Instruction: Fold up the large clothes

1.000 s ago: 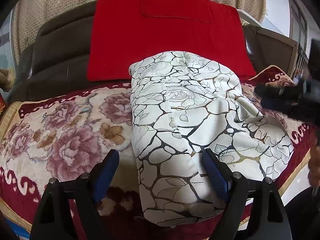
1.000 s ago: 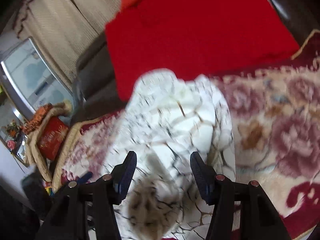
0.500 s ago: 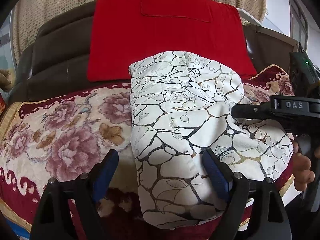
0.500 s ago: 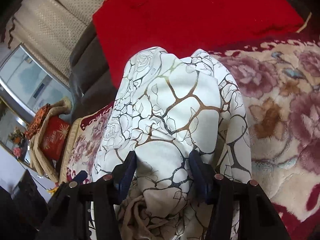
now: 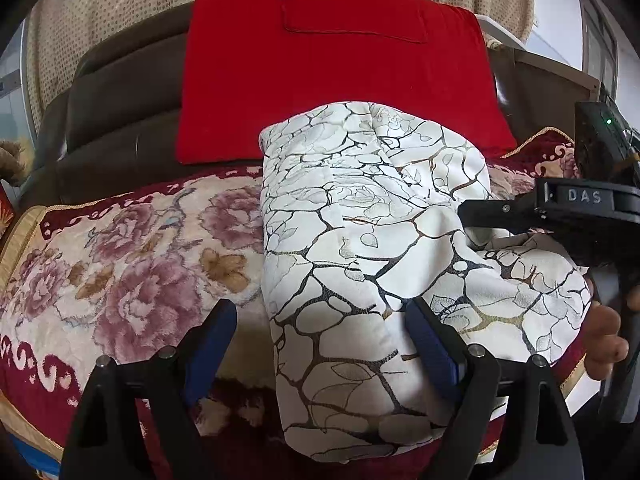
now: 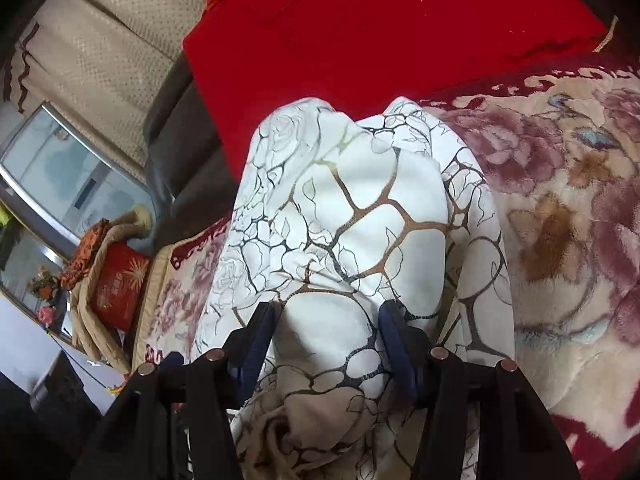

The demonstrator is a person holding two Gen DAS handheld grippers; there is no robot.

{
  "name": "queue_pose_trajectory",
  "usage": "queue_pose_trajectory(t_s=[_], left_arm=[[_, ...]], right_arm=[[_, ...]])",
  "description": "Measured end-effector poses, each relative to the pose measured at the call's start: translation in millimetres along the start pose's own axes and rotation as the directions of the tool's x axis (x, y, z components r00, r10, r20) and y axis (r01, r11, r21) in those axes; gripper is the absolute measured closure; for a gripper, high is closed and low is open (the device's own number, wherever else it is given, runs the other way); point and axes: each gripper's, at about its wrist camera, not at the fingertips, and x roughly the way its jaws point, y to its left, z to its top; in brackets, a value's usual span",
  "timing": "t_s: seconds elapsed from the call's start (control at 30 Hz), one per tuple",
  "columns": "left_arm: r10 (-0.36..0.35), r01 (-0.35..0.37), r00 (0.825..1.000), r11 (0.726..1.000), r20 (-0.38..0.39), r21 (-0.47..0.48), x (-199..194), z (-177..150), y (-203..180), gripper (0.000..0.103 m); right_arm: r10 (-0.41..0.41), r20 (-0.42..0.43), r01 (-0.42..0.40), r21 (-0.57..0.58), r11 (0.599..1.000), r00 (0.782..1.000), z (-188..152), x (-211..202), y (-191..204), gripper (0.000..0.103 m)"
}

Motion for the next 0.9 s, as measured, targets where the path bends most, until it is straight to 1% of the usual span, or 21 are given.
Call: queue_pose_trajectory(t_s=[0.1, 0.2, 0.3, 0.43, 0.47, 0.53, 0.6, 0.63, 0.67, 0.73, 0.8, 0.83, 0.9], left_arm=[[0.000, 0.000, 1.000, 1.000, -0.002, -0.001, 0, 1, 0, 0.016], [0.003, -0.003, 1.000, 1.000, -0.001, -0.004, -1, 1, 0, 0.016], [0.003, -0.003, 1.000, 1.000, -0.002, -0.003, -1, 1, 0, 0.016], [-0.013, 0.013, 1.000, 1.000, -0.012, -0.007, -3, 4, 3, 0.016], [-0.027, 0.027, 0.999, 1.000, -0.017, -0.013, -3, 6, 5, 0.016], [-0.106, 0.105, 0.994, 0.994, -0.031, -0.042, -6, 13, 15, 0.016], [-0.179, 0.177, 0.984, 0.980, -0.007, -0.089, -12, 19, 28, 0.016], [-0.199, 0.199, 0.980, 0.972, 0.015, -0.121, -15, 21, 37, 0.016], [-0.203, 0.204, 0.979, 0.969, 0.025, -0.143, -16, 23, 43, 0.016], [-0.185, 0.187, 0.982, 0.963, 0.025, -0.194, -13, 26, 59, 0.016], [-0.154, 0.152, 0.988, 0.964, 0.010, -0.217, -9, 26, 66, 0.016], [-0.116, 0.111, 0.993, 0.968, -0.010, -0.223, -5, 25, 70, 0.016], [-0.054, 0.042, 0.997, 0.972, -0.046, -0.233, 3, 23, 75, 0.016]], right_arm=[[0.006, 0.008, -0.006, -0.011, 1.000, 1.000, -1, -2, 2, 0.044], [0.017, 0.035, -0.017, -0.024, 1.000, 0.999, -3, -12, 3, 0.044], [0.018, 0.090, -0.014, -0.043, 0.999, 0.996, -4, -26, 6, 0.044], [0.041, 0.160, -0.042, 0.005, 0.999, 0.986, 1, -43, -7, 0.044], [0.043, 0.167, -0.047, 0.018, 0.999, 0.985, 3, -46, -12, 0.044], [0.042, 0.176, -0.052, 0.052, 0.997, 0.983, 6, -52, -24, 0.044], [0.036, 0.183, -0.052, 0.083, 0.995, 0.983, 8, -56, -34, 0.042], [0.037, 0.186, -0.057, 0.101, 0.993, 0.982, 9, -59, -40, 0.038], [0.040, 0.191, -0.063, 0.118, 0.991, 0.981, 10, -61, -46, 0.037], [0.038, 0.213, -0.069, 0.138, 0.988, 0.976, 13, -67, -54, 0.037], [0.054, 0.250, -0.084, 0.109, 0.991, 0.967, 13, -77, -52, 0.037], [0.075, 0.263, -0.100, 0.082, 0.992, 0.962, 14, -80, -49, 0.037], [0.136, 0.263, -0.152, 0.041, 0.988, 0.955, 13, -81, -41, 0.037]])
